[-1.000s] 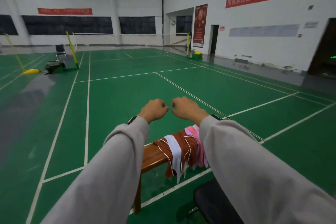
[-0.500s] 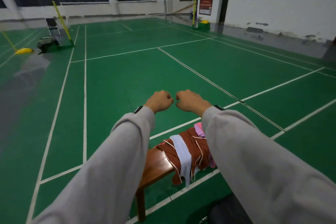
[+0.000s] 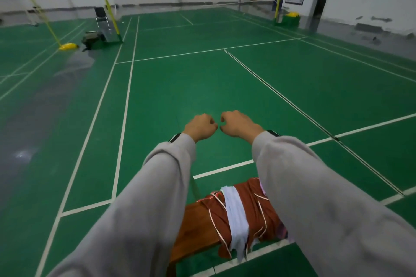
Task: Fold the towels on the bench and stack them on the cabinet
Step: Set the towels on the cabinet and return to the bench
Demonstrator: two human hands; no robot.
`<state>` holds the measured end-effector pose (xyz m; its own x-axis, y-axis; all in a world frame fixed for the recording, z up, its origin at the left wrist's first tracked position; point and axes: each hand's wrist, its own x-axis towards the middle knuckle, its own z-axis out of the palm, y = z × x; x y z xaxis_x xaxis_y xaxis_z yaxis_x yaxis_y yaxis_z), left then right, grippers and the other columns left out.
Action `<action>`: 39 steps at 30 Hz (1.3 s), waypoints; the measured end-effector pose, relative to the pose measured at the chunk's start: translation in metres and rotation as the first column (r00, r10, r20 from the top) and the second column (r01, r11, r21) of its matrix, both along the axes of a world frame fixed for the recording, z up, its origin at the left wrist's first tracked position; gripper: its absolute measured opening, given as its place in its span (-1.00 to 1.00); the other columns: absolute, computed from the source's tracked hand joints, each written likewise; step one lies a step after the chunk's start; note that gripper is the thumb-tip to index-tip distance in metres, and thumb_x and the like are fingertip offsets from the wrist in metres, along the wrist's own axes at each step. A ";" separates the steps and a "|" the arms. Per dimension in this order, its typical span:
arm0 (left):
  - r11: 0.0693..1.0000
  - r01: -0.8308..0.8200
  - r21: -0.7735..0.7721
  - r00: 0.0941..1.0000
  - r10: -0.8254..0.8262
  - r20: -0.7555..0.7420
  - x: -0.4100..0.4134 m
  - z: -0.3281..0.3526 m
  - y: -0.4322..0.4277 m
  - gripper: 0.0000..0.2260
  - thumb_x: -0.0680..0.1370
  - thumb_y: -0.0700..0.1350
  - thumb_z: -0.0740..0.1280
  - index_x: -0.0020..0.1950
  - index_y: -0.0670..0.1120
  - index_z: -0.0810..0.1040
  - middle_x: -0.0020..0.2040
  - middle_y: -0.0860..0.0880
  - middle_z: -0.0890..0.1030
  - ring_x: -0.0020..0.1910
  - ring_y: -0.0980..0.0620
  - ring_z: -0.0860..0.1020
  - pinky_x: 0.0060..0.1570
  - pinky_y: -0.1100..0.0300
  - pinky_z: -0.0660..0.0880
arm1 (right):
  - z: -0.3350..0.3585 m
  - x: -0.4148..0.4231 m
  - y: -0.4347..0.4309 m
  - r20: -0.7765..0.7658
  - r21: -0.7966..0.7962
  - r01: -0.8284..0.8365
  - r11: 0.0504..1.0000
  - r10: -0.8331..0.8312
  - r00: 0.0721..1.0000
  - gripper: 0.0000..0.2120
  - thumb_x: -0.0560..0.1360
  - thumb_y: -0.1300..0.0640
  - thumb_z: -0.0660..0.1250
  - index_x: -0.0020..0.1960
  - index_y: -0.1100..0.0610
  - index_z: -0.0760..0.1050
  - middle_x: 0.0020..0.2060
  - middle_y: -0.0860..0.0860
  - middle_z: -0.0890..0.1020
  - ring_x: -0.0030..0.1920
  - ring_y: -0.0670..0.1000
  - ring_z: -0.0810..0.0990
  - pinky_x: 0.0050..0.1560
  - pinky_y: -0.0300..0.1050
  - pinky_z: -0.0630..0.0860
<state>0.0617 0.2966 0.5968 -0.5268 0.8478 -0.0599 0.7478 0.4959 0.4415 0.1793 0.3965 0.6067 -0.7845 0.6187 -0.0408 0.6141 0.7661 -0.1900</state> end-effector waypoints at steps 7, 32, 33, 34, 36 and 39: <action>1.000 -0.007 -0.003 0.999 0.007 0.036 -0.051 -0.016 0.056 -0.74 0.58 -0.07 0.28 0.17 -0.14 0.65 0.16 -0.22 0.66 0.12 -0.22 0.61 0.13 -0.03 0.57 | -0.015 -0.064 0.049 0.038 0.024 -0.067 0.997 0.066 0.997 -0.69 0.53 0.12 0.30 0.26 0.10 0.52 0.18 0.15 0.63 0.14 0.21 0.61 0.08 0.04 0.57; 1.000 -0.019 -0.012 1.000 0.019 -0.002 -0.212 0.003 0.117 -0.67 0.51 -0.01 0.19 0.10 -0.12 0.64 0.09 -0.21 0.67 0.02 -0.23 0.62 0.06 -0.05 0.60 | 0.002 -0.225 0.099 0.031 0.075 -0.052 0.996 0.050 0.998 -0.76 0.53 0.14 0.27 0.19 0.10 0.51 0.16 0.16 0.63 0.19 0.22 0.60 0.12 0.06 0.48; 0.999 -0.033 -0.007 0.999 0.033 -0.021 -0.215 0.005 0.118 -0.71 0.54 -0.02 0.23 0.11 -0.11 0.64 0.10 -0.20 0.67 0.04 -0.22 0.62 0.08 -0.04 0.60 | 0.004 -0.226 0.101 0.031 0.090 -0.050 0.995 0.047 0.998 -0.74 0.53 0.14 0.28 0.21 0.10 0.51 0.17 0.15 0.63 0.20 0.21 0.59 0.14 0.06 0.47; 0.999 -0.047 -0.002 0.998 0.047 -0.043 -0.218 0.006 0.119 -0.73 0.55 -0.03 0.25 0.13 -0.10 0.64 0.11 -0.19 0.67 0.07 -0.22 0.62 0.11 -0.04 0.59 | 0.005 -0.227 0.103 0.037 0.105 -0.047 0.993 0.043 0.998 -0.71 0.52 0.14 0.29 0.24 0.10 0.51 0.19 0.15 0.62 0.23 0.21 0.58 0.17 0.06 0.45; 0.998 -0.069 0.008 0.995 0.069 -0.072 -0.223 0.007 0.119 -0.73 0.56 -0.02 0.26 0.16 -0.10 0.62 0.13 -0.17 0.66 0.12 -0.22 0.60 0.15 -0.06 0.57 | 0.006 -0.227 0.106 0.048 0.123 -0.037 0.992 0.031 0.998 -0.65 0.52 0.12 0.32 0.30 0.09 0.50 0.24 0.14 0.61 0.27 0.20 0.55 0.25 0.09 0.43; 0.998 -0.055 0.001 0.996 0.055 -0.073 -0.229 0.008 0.119 -0.71 0.56 0.01 0.27 0.22 -0.07 0.61 0.18 -0.16 0.65 0.17 -0.21 0.59 0.20 -0.06 0.55 | 0.008 -0.226 0.113 0.043 0.125 -0.024 0.992 0.019 0.999 -0.64 0.53 0.13 0.32 0.33 0.10 0.49 0.25 0.14 0.60 0.29 0.20 0.54 0.30 0.11 0.40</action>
<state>-0.1674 0.4151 0.6052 -0.5756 0.8175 -0.0204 0.7498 0.5375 0.3859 -0.0467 0.5098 0.6144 -0.7970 0.6039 0.0032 0.6025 0.7954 -0.0657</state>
